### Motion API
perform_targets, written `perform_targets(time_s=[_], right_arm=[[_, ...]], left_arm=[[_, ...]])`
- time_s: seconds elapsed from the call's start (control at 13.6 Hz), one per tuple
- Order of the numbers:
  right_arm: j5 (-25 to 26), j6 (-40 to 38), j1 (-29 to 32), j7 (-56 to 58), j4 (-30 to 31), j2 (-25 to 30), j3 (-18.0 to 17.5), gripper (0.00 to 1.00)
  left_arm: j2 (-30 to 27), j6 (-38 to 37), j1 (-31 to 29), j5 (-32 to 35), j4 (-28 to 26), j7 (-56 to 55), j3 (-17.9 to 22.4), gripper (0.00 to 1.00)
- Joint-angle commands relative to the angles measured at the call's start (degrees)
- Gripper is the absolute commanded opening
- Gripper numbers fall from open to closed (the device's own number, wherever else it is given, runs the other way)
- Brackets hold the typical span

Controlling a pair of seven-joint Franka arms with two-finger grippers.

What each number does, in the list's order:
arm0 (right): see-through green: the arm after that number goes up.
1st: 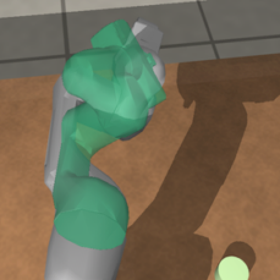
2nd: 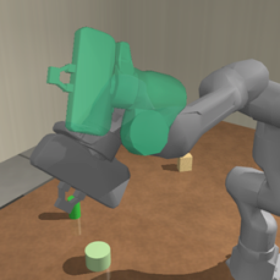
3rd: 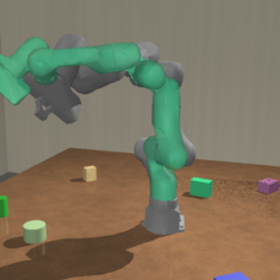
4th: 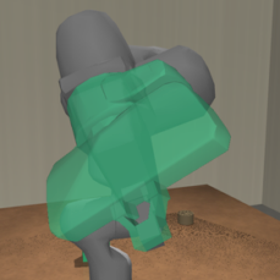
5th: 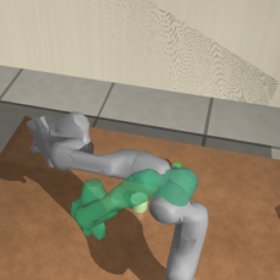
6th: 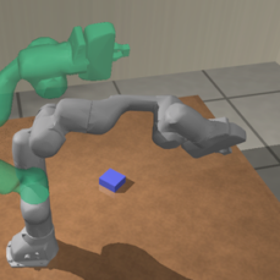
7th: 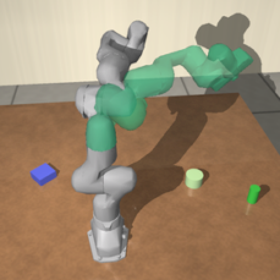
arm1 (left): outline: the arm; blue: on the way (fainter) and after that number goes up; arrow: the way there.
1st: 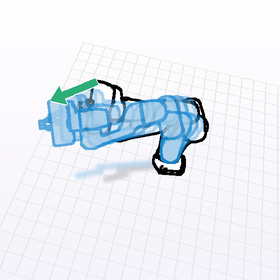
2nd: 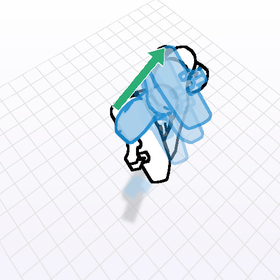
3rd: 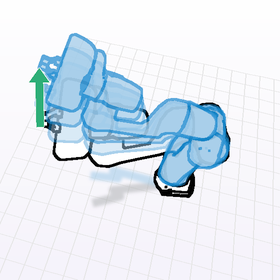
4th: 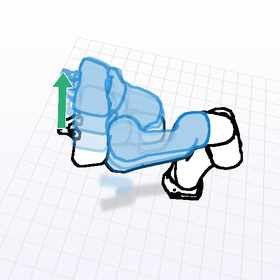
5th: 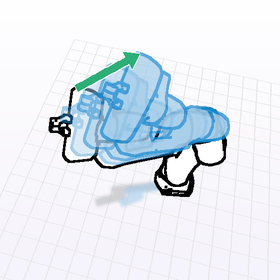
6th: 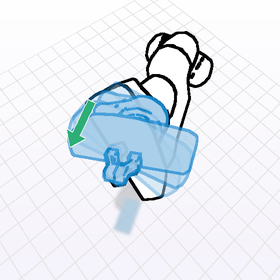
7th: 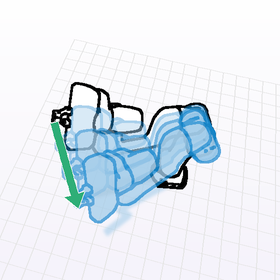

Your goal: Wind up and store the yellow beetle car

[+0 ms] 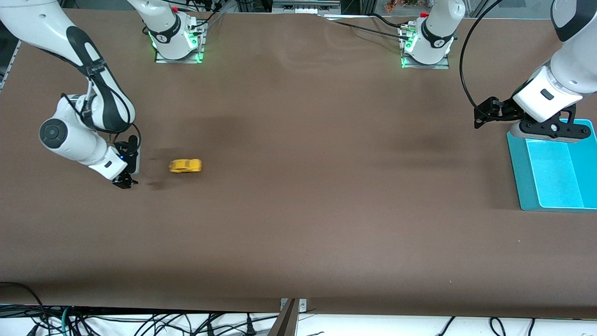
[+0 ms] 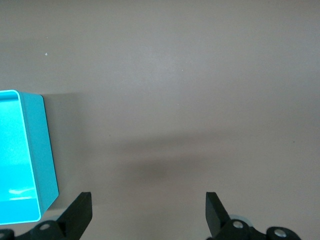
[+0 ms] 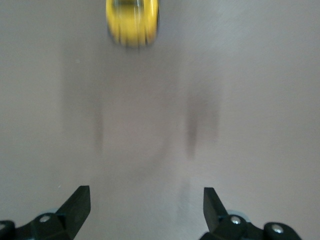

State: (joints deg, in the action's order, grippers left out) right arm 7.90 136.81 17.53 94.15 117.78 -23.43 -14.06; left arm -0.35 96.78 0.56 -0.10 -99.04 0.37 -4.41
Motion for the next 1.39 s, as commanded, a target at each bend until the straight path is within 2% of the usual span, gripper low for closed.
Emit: perform_targets(time_s=[0.0,0.15,0.29,0.44,0.59,1.17,1.32], right_arm=[[0.27,-13.71,0.40,-1.33,-7.44,4.53,-2.99,1.00],[0.28,-19.02,-0.74,-1.33,-11.85,7.07,-3.17,1.00],[-1.56,-18.86,-1.36,-3.07,-12.39,10.67,-3.08,1.00],[-6.13,-18.86,-1.27,-8.17,-12.39,14.01,-3.00,1.00],[-6.14,-19.39,-1.36,-9.24,-12.39,16.39,-2.82,1.00],[-5.62,-27.38,-1.45,-25.04,-14.68,19.04,-0.89,1.00],[-5.44,-29.23,-2.23,-28.48,-16.08,18.95,0.07,1.00]], left_arm=[[0.35,-0.54,-0.12,-0.70,1.13,0.25,0.02,1.00],[0.35,-0.54,-0.12,-0.70,1.13,0.25,0.02,1.00],[0.35,-0.54,-0.12,-0.70,1.13,0.25,0.02,1.00],[0.35,-0.54,-0.12,-0.70,1.13,0.25,0.02,1.00],[0.35,-0.54,-0.47,-0.70,0.95,0.34,0.02,1.00],[0.26,-0.89,-0.47,-0.70,0.95,0.07,0.02,1.00],[0.00,-3.34,-0.38,-0.35,1.30,0.07,0.02,1.00]])
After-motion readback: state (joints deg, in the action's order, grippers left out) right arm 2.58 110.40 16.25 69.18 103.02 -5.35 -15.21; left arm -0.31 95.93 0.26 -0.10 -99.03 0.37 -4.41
